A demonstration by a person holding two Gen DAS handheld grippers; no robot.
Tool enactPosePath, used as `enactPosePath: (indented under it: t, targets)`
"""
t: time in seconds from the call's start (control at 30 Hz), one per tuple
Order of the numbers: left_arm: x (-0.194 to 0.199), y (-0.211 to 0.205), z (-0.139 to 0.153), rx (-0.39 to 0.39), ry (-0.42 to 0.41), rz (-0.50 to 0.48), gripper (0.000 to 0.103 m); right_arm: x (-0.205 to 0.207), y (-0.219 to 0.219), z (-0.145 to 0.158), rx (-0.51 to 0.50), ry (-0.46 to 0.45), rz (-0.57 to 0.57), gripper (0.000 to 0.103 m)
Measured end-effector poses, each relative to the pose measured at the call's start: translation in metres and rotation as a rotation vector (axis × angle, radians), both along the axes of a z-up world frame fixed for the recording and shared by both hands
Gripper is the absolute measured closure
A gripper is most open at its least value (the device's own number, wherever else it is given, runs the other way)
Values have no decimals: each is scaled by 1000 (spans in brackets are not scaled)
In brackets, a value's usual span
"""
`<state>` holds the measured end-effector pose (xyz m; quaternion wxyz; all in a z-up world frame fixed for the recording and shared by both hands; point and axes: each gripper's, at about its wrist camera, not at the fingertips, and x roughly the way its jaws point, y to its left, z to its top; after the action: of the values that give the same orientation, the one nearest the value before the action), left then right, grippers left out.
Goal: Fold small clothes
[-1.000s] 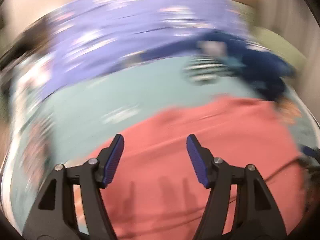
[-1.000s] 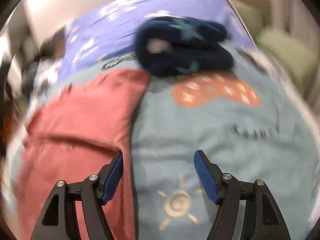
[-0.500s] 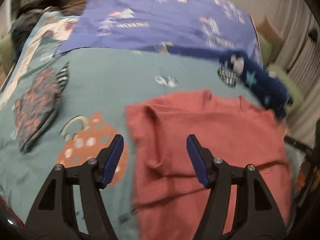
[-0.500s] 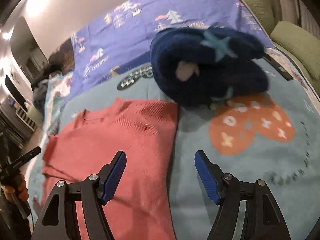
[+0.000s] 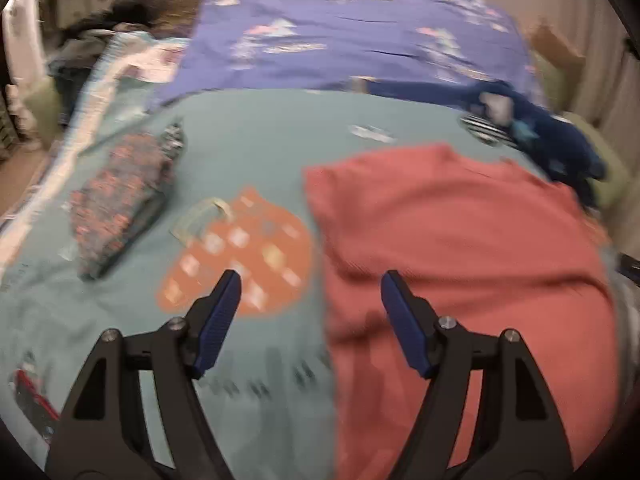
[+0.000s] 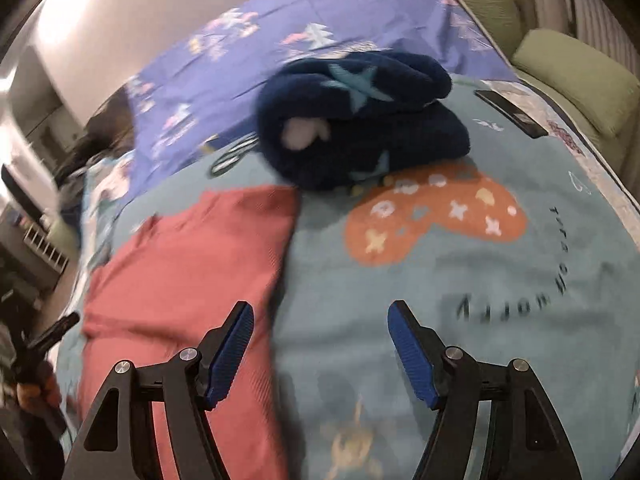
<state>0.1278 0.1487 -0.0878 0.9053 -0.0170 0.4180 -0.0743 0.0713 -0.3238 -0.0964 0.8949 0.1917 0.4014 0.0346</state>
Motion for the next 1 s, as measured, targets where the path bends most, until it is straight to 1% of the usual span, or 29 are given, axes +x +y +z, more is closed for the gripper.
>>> enactPosePath:
  t: [0.07, 0.13, 0.2, 0.37, 0.57, 0.77, 0.93, 1.0]
  targets:
    - [-19, -3, -2, -32, 21, -49, 30, -22, 9, 0, -18, 0, 33, 32]
    - [-37, -6, -5, -16, 34, -72, 30, -42, 17, -3, -16, 8, 62, 32]
    - [-55, -6, -9, 11, 43, -71, 30, -63, 24, -7, -13, 14, 85, 32]
    - [-102, 5, -18, -47, 79, -90, 30, -116, 39, -14, 29, 4, 141, 32]
    - [-156, 14, -33, -55, 117, -94, 30, -169, 50, -24, 51, 16, 148, 34]
    - [-205, 26, -39, -107, 111, -94, 30, -226, 51, -35, 87, 8, 136, 39]
    - [-236, 31, -45, -90, 93, -119, 30, -262, 51, -49, 133, 13, 132, 51]
    - [-246, 34, -45, -113, 92, -134, 30, -271, 51, -53, 174, 7, 140, 54]
